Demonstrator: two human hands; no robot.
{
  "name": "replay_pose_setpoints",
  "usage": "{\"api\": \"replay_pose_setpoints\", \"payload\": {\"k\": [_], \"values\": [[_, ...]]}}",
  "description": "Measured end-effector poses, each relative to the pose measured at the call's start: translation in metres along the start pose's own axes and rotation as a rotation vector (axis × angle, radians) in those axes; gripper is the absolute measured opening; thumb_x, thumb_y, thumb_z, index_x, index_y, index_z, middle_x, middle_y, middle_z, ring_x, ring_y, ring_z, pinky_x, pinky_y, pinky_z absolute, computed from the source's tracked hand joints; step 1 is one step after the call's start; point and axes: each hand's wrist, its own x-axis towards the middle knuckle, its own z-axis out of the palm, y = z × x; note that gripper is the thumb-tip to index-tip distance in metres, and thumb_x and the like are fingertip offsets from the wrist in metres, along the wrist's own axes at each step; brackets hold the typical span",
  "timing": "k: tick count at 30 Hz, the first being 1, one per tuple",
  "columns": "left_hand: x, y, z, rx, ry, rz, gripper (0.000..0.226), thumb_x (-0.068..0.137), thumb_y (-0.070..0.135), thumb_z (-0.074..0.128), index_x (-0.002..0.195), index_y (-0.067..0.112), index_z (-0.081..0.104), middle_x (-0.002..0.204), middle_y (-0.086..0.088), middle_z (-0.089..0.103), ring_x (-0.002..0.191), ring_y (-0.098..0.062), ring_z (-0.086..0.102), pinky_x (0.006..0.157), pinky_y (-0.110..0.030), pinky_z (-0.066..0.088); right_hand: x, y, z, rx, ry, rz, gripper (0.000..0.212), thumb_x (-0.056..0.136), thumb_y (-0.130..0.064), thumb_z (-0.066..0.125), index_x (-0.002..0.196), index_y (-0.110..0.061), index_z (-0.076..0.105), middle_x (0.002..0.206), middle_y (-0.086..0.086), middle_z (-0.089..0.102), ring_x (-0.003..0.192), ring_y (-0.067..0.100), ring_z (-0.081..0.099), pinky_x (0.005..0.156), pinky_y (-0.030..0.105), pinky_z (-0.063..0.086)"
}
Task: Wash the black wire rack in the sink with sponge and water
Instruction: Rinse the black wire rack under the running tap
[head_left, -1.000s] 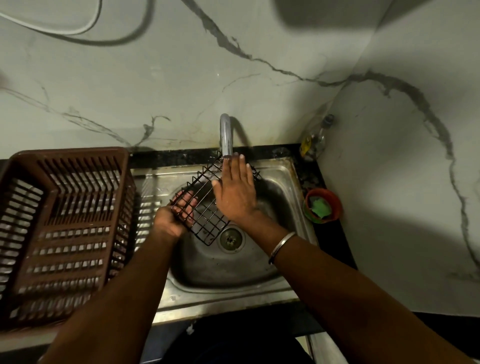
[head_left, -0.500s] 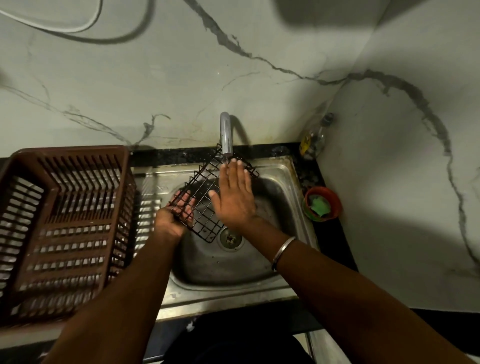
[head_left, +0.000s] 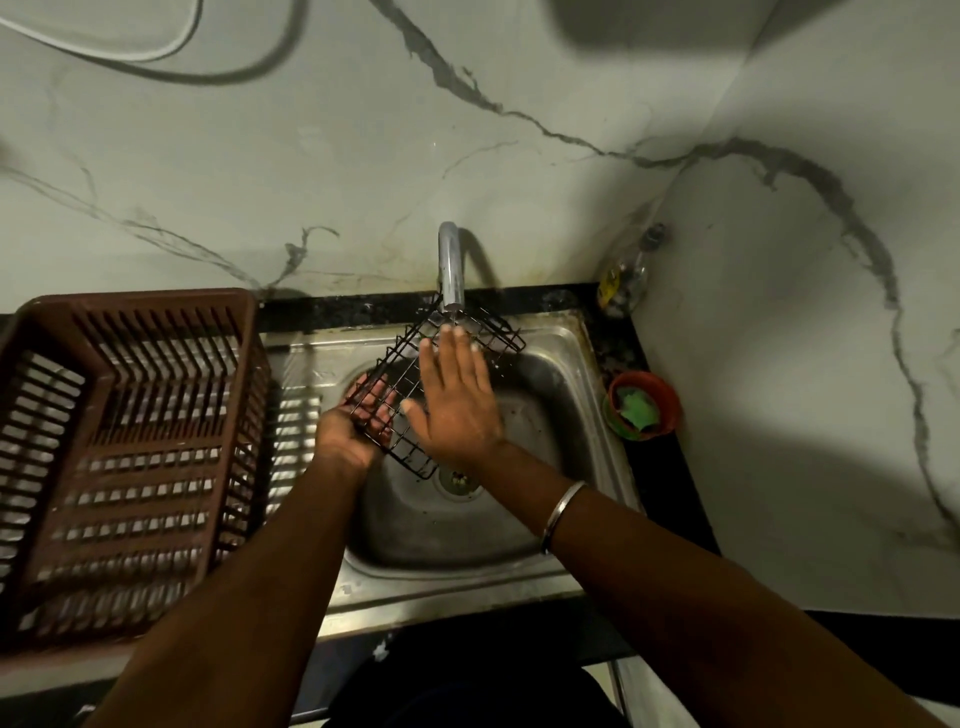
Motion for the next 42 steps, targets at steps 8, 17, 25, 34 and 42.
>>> {"api": "replay_pose_setpoints", "payload": {"k": [8, 17, 25, 34, 42], "values": [[-0.01, -0.002, 0.02, 0.0, -0.1, 0.024, 0.04, 0.097, 0.01, 0.046, 0.086, 0.006, 0.084, 0.096, -0.014, 0.08, 0.077, -0.024, 0.079, 0.071, -0.037, 0.067, 0.002, -0.005, 0.002, -0.012, 0.011, -0.101, 0.08, 0.108, -0.058, 0.029, 0.168, -0.013, 0.001, 0.174, 0.017, -0.012, 0.161, 0.032, -0.018, 0.13, 0.057, 0.001], [-0.019, -0.001, 0.052, 0.122, -0.187, -0.04, 0.055, 0.111, 0.017, 0.031, 0.101, -0.001, 0.082, 0.094, -0.017, 0.08, 0.078, -0.028, 0.08, 0.071, -0.038, 0.066, 0.019, -0.009, -0.01, 0.038, 0.057, 0.082, 0.076, 0.108, -0.057, 0.022, 0.168, -0.017, -0.001, 0.175, 0.014, -0.013, 0.16, 0.032, -0.02, 0.129, 0.058, 0.0], [0.007, 0.008, 0.062, 0.171, -0.012, 0.027, 0.049, 0.111, 0.016, 0.027, 0.134, 0.002, 0.068, 0.109, -0.015, 0.079, 0.095, -0.026, 0.077, 0.094, -0.038, 0.061, 0.036, 0.014, -0.024, 0.077, 0.036, 0.356, 0.081, 0.107, -0.063, 0.017, 0.167, -0.013, -0.007, 0.172, 0.022, -0.015, 0.159, 0.04, -0.018, 0.129, 0.06, 0.001], [-0.009, 0.006, 0.09, 0.314, -0.094, -0.056, 0.047, 0.112, 0.019, 0.028, 0.125, 0.002, 0.07, 0.105, -0.019, 0.078, 0.085, -0.031, 0.08, 0.069, -0.041, 0.067, 0.026, 0.002, -0.023, 0.072, 0.049, 0.177, 0.08, 0.106, -0.062, 0.015, 0.167, -0.017, -0.008, 0.173, 0.021, -0.013, 0.16, 0.037, -0.017, 0.129, 0.059, -0.003], [0.005, 0.013, 0.094, 0.364, -0.09, -0.079, 0.052, 0.111, 0.024, 0.028, 0.143, 0.006, 0.066, 0.128, -0.013, 0.072, 0.129, -0.032, 0.068, 0.095, -0.049, 0.063, 0.015, 0.009, -0.009, 0.043, 0.08, 0.103, 0.077, 0.108, -0.057, 0.021, 0.168, -0.015, -0.004, 0.174, 0.02, -0.012, 0.16, 0.036, -0.017, 0.129, 0.059, 0.001]]}}
